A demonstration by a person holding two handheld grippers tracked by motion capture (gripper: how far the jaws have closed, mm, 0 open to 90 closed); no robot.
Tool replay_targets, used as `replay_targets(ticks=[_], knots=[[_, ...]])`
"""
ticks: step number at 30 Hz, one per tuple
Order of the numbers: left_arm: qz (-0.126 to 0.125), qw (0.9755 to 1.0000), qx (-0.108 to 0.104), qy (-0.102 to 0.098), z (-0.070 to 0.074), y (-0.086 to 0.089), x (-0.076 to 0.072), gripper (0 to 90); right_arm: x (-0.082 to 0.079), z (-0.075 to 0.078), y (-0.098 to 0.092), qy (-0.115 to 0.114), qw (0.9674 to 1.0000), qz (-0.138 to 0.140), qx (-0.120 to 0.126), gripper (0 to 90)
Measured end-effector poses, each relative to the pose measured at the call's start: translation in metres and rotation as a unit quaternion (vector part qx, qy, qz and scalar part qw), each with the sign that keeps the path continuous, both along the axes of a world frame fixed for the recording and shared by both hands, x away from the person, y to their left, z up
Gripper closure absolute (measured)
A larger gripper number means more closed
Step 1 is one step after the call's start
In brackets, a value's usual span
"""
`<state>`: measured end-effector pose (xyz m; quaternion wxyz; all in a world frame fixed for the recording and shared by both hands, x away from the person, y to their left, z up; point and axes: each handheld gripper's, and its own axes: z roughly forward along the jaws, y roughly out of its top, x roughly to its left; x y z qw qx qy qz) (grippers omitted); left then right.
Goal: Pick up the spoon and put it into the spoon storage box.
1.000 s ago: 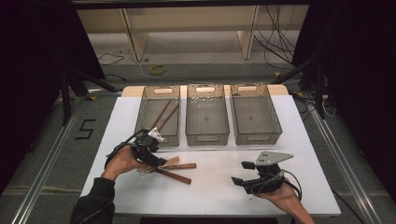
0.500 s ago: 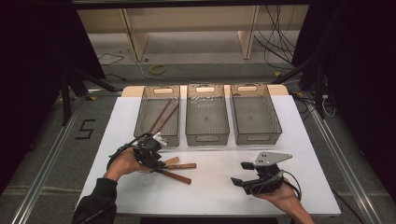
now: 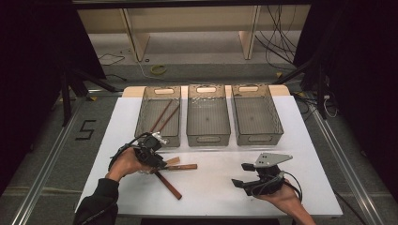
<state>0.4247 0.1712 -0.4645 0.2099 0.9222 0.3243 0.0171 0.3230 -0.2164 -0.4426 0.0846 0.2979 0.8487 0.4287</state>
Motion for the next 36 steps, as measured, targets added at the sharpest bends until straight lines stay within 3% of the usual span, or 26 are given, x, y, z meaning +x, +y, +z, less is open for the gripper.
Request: replay_targets(ticks=[6,8,10,13,15,19,28,36], knots=[[-0.008,1.0,-0.004,-0.002,0.0001,-0.0039,-0.0009,63.9,-0.0002,0.0001,0.0001,0.0,1.0,0.0,0.001,31.8],[-0.022,0.9997,-0.007,0.012,-0.0012,-0.0074,-0.0024,60.4,-0.0001,-0.0001,0.0002,0.0,1.0,0.001,0.0,31.8],[-0.031,0.9995,-0.003,0.011,-0.0012,-0.0093,-0.0029,59.9,-0.0003,0.0001,0.0002,-0.001,1.0,0.001,0.0,31.9],[-0.017,0.9998,0.008,-0.007,0.0016,-0.0089,-0.0025,71.9,-0.0004,0.0005,-0.0003,-0.001,1.0,0.001,0.001,32.0],[-0.017,0.9999,-0.001,0.001,0.001,-0.0066,-0.0016,72.9,-0.0003,0.0004,-0.0003,0.0,1.0,0.0,0.002,32.0],[-0.011,0.9999,-0.002,0.001,0.0004,-0.0042,0.0001,69.9,-0.0004,0.0,0.0,0.001,1.0,0.001,0.0,32.0],[-0.002,0.9997,0.022,-0.012,-0.0001,-0.0063,0.0001,66.4,-0.0005,0.0001,-0.0002,0.001,1.0,0.0,0.0,32.3],[-0.002,0.9996,0.022,-0.018,-0.0032,-0.008,0.0014,64.9,-0.0007,0.0,0.0003,0.001,1.0,0.0,0.0,32.3]])
